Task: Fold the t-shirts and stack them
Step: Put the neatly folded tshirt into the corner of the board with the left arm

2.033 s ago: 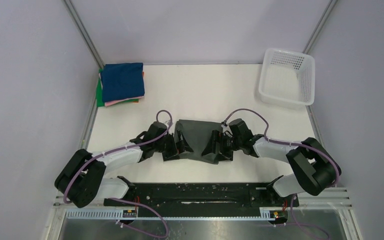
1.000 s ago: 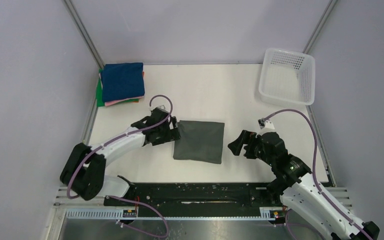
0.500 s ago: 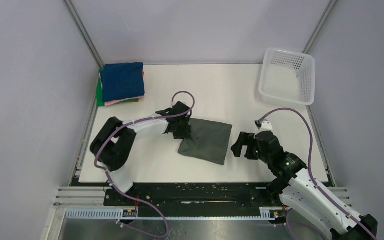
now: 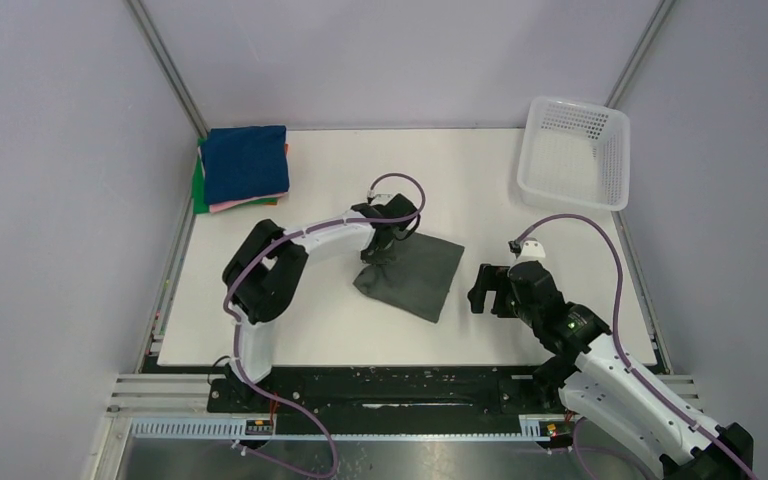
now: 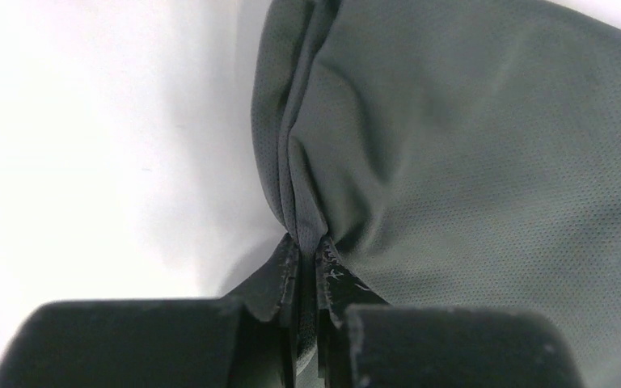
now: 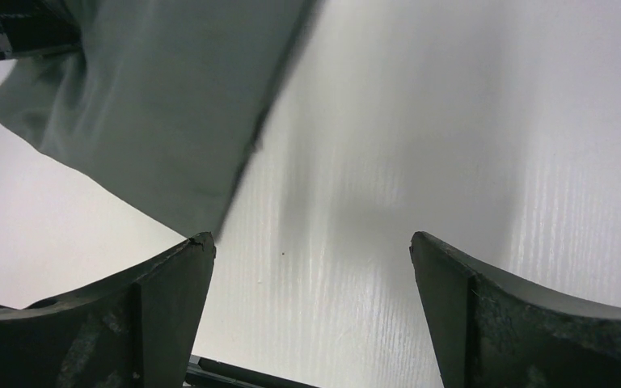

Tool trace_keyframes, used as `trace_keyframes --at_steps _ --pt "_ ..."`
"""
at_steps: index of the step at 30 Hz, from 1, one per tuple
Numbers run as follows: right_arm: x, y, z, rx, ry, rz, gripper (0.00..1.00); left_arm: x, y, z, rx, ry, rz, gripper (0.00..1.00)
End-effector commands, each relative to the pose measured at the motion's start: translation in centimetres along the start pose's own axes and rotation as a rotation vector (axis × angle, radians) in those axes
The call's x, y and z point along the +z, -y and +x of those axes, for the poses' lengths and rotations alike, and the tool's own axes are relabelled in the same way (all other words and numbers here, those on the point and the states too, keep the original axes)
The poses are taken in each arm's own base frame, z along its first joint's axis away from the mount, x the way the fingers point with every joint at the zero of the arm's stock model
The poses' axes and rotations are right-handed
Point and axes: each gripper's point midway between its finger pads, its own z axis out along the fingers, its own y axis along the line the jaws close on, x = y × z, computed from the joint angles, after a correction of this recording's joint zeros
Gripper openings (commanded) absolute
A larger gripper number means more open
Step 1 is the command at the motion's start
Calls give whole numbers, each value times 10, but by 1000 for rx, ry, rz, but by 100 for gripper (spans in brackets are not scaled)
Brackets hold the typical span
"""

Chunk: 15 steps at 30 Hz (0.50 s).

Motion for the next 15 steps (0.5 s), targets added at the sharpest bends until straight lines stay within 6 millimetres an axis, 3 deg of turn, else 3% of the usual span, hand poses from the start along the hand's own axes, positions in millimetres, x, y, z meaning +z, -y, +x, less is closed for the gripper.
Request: trace_keyframes --at_steps 1,8,15 --pt "-3 5 -16 -25 53 39 99 -15 -60 -35 120 119 -328 0" --pt "-3 10 -19 -27 74 62 99 -57 -116 -117 207 312 -610 0" --pt "2 5 -21 -37 70 48 100 -75 -160 -184 267 368 -768 0"
